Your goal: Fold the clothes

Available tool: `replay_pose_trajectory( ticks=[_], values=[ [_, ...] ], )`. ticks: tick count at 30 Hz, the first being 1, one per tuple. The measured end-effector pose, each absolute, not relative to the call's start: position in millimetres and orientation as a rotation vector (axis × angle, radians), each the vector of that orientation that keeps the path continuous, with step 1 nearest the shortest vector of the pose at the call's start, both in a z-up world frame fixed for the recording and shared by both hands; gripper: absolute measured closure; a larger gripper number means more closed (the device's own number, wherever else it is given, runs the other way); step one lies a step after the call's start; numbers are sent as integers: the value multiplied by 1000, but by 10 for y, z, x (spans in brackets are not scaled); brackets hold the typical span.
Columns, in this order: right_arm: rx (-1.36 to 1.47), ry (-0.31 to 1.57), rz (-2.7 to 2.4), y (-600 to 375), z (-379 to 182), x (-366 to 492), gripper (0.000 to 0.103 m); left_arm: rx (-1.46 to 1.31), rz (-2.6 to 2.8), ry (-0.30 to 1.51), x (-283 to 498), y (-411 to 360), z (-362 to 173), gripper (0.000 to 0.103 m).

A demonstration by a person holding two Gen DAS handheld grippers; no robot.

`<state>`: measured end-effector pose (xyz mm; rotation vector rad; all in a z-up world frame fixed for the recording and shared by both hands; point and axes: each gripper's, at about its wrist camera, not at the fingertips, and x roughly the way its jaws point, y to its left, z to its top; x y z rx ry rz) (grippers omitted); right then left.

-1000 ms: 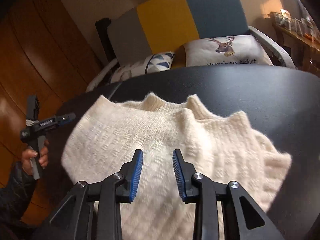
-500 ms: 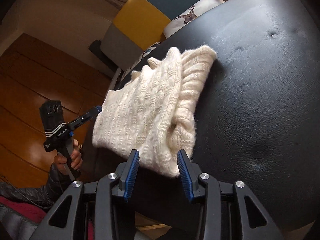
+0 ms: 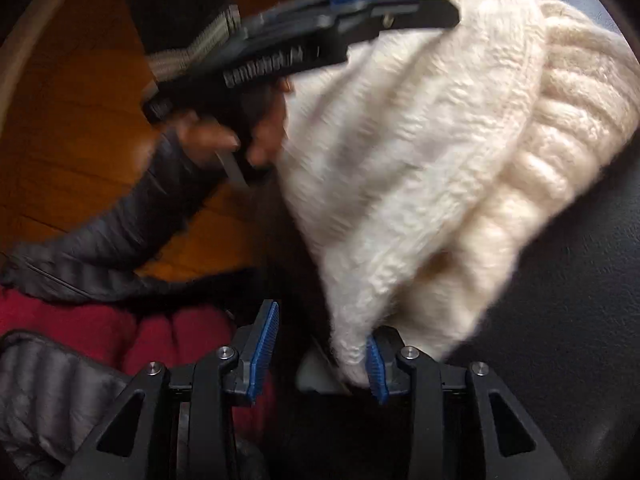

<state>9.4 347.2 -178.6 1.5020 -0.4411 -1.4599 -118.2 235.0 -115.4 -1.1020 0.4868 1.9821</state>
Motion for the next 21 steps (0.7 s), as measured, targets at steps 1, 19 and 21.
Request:
replay_pose_trajectory(
  ticks=[1,19,21],
  values=[
    [1531,-424,-1439,3478,-1799,103,81,-1117,1977,482,-1182,2381,-1238,51],
    [1392,-610,-2124,4295,-1131,322,64,-1082,2087,135,-1171,1701,-820,47],
    [1398,-662,-2210,4282,-1148,153,64,-1082,2132,137,-1153,1497,-822,47]
  ],
)
